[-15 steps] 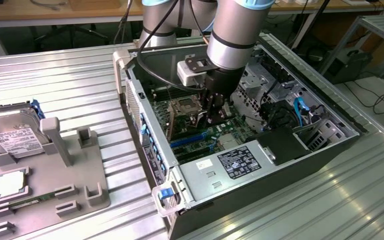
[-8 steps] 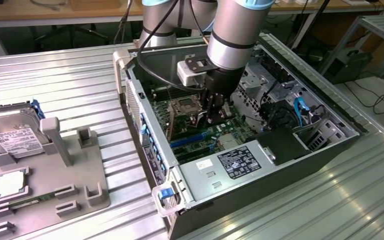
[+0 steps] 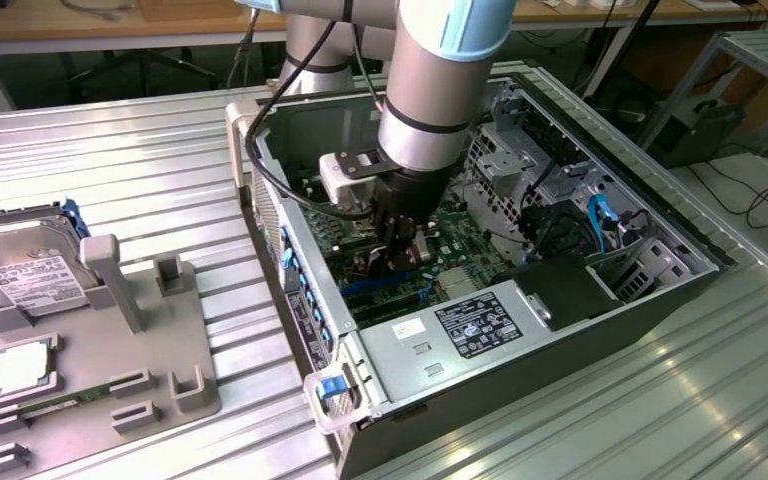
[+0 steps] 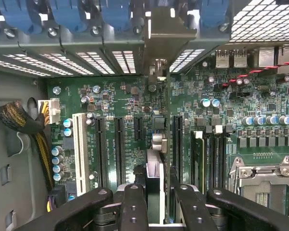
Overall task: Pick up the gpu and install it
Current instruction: 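Insert the gpu into the slot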
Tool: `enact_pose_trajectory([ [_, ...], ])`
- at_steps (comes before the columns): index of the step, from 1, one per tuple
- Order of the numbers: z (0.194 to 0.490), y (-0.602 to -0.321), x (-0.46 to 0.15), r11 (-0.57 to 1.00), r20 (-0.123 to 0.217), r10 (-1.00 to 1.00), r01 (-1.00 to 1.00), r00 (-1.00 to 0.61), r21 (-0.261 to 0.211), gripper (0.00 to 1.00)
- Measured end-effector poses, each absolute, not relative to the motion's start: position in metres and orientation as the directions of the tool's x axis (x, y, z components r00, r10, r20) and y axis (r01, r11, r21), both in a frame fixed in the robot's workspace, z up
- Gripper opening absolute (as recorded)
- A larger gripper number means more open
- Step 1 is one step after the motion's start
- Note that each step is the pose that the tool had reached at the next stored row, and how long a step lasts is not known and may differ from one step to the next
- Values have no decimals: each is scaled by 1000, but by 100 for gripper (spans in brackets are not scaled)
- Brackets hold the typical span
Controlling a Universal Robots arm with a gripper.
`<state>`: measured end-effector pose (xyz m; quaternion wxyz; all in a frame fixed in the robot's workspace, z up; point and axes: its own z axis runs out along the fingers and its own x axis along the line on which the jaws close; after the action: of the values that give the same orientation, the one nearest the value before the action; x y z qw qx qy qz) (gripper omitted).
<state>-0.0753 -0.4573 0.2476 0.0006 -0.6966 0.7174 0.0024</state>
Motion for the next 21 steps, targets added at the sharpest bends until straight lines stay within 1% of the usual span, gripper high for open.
enact_pose_trajectory([
  [11,238,-456,-78,29,-4,-1000,-1000,-29,4,27],
  [21,242,-456,-78,29,-5,-1000,-1000,-29,4,27],
])
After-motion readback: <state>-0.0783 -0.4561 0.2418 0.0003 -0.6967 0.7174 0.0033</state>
